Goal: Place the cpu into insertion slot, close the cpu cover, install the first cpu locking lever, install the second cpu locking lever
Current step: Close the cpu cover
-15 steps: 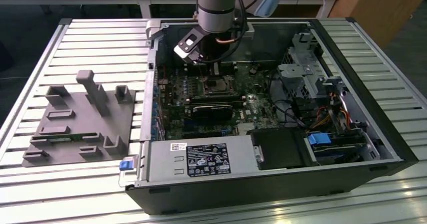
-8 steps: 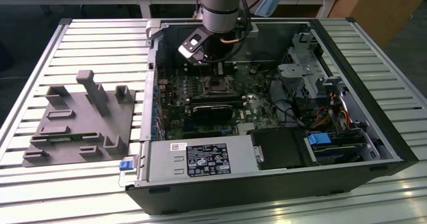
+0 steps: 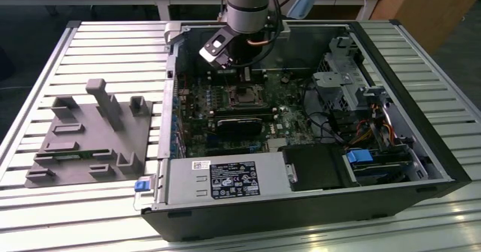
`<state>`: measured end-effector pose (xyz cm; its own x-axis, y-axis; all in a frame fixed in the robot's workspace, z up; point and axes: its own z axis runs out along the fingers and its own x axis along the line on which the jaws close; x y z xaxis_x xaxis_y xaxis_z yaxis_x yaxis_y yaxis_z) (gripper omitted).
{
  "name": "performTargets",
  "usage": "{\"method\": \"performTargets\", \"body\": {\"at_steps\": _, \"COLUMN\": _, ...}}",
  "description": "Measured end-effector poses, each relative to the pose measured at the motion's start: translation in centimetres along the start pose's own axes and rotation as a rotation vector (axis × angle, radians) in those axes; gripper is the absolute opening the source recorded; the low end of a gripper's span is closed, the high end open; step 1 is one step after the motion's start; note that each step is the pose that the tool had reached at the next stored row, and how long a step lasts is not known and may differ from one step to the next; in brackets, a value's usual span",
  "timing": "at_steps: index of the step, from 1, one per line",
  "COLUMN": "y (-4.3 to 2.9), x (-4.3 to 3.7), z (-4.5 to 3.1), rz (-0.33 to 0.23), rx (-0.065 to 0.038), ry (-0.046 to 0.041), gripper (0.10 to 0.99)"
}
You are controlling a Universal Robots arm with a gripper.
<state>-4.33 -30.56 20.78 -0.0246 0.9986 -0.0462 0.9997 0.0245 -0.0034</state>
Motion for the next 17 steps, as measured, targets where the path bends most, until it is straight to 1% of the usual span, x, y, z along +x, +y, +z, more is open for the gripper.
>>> {"method": "performTargets", "body": {"at_steps": 5, "y": -0.96, "x": 0.03, "z": 0.08, "rz": -0.003, "rx": 0.0, "ry": 0.0, "gripper": 0.106}}
{"method": "performTargets", "body": {"at_steps": 6, "y": -1.07, "x": 0.04, "z": 0.14, "rz": -0.003, "rx": -0.001, "ry": 0.0001, "gripper": 0.106}}
{"method": "performTargets", "body": {"at_steps": 13, "y": -1.09, "x": 0.05, "z": 0.82, "rz": -0.003, "rx": 0.0, "ry": -0.0009, "gripper": 0.106}}
{"method": "performTargets", "body": {"at_steps": 14, "y": -1.05, "x": 0.05, "z": 0.84, "rz": -0.003, "rx": 0.0, "ry": -0.0011, "gripper": 0.106}}
{"method": "performTargets", "body": {"at_steps": 17, "y": -0.63, "x": 0.06, "z": 0.88, "rz": -0.003, "rx": 0.0, "ry": -0.0003, "gripper": 0.106}}
